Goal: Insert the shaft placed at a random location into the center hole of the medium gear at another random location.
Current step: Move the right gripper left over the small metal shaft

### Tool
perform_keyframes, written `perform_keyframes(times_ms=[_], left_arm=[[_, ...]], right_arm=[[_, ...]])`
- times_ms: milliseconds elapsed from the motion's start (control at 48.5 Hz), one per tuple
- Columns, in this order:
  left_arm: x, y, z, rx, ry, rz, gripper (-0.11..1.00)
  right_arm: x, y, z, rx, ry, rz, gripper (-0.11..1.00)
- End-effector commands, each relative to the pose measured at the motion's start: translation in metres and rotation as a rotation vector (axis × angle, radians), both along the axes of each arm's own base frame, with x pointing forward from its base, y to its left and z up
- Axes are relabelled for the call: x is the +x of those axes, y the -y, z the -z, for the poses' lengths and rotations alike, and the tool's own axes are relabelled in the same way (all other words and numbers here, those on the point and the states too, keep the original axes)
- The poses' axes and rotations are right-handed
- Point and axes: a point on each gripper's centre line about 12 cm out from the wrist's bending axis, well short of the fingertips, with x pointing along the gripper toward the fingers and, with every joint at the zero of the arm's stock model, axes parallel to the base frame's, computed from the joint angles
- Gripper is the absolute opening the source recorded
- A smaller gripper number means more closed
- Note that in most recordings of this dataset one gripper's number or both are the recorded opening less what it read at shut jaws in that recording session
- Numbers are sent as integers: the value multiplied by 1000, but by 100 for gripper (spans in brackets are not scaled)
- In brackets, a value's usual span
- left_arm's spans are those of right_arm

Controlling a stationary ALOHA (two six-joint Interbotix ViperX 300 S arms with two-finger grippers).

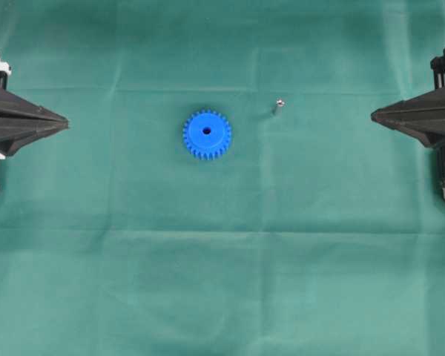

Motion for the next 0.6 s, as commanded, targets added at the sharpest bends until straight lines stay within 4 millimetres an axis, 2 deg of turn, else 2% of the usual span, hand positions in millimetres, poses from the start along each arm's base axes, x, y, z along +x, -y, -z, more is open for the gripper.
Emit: perform_keyframes(times_ms=[0, 186, 433, 516, 578], left_arm=[[1, 2, -17, -7, 41, 13, 0], [0, 2, -16, -11, 35, 12, 0], [0, 2, -15, -11, 28, 12, 0], [0, 2, -15, -11, 26, 14, 0], [0, 2, -16, -9, 26, 14, 0]], right_arm=[[3, 1, -2, 12, -8, 4, 1], [9, 4, 6, 18, -73, 19, 1], [22, 18, 28, 38, -166, 83, 1], [28, 24, 37, 49, -199, 108, 11], [33, 29, 43, 55, -218, 128, 25]])
